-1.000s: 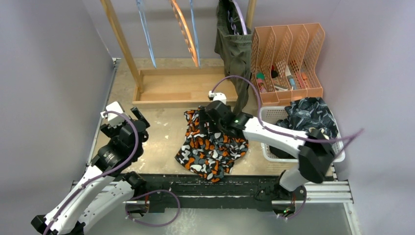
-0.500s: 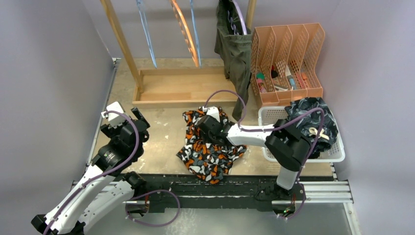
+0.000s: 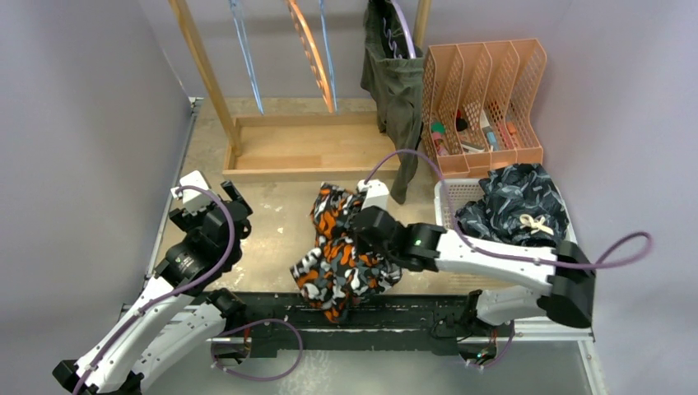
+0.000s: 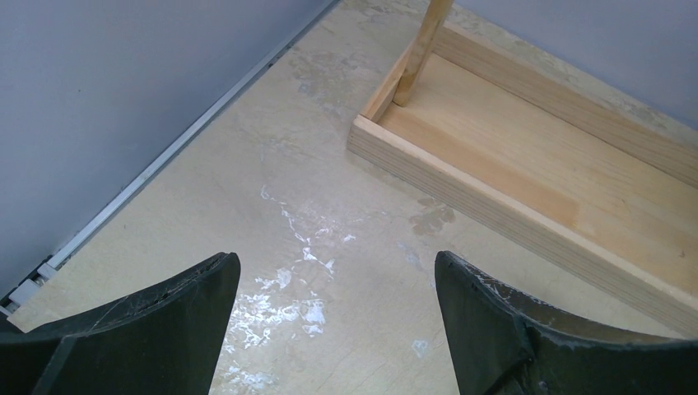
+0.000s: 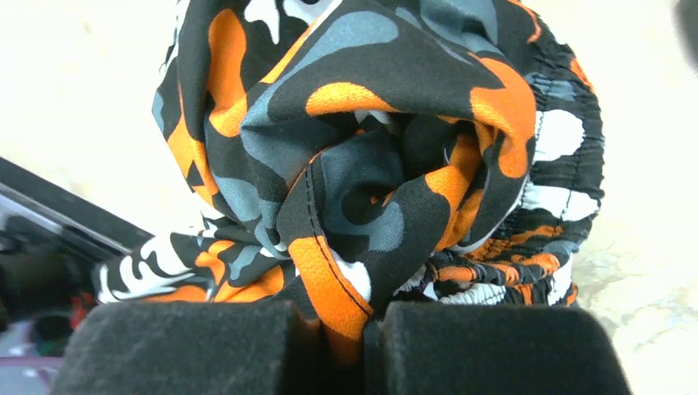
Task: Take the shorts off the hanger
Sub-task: Pick up the shorts at the center of the board.
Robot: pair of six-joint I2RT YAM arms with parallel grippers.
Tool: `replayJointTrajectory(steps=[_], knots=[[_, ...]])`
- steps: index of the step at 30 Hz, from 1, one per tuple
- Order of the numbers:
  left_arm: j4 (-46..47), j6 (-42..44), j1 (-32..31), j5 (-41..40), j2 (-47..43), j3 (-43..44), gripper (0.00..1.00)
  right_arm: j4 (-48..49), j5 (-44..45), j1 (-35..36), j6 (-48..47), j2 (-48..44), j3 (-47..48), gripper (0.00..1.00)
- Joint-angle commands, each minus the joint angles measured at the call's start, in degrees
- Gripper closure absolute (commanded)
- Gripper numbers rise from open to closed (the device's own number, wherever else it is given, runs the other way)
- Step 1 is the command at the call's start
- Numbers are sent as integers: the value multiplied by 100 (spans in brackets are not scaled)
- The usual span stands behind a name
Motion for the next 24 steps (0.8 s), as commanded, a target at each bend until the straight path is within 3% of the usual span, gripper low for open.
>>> replayJointTrajectory(steps=[1, 8, 11, 16, 24], knots=[[102, 24, 21, -77, 31, 68, 12, -1060, 634, -61, 59, -833, 755, 100], [113, 34, 16, -63, 11, 64, 12, -3114, 1641, -62, 989, -1819, 1641, 100], [120, 34, 18, -66, -6, 68, 12, -3818, 1776, -62, 966, -2179, 1993, 100], [158, 77, 21, -29, 9, 52, 12, -5167, 2095, -62, 2107, -2565, 2220, 100], [157, 87, 17, -5, 11, 52, 12, -5334, 2794, -565, 2282, -2802, 2036, 100]])
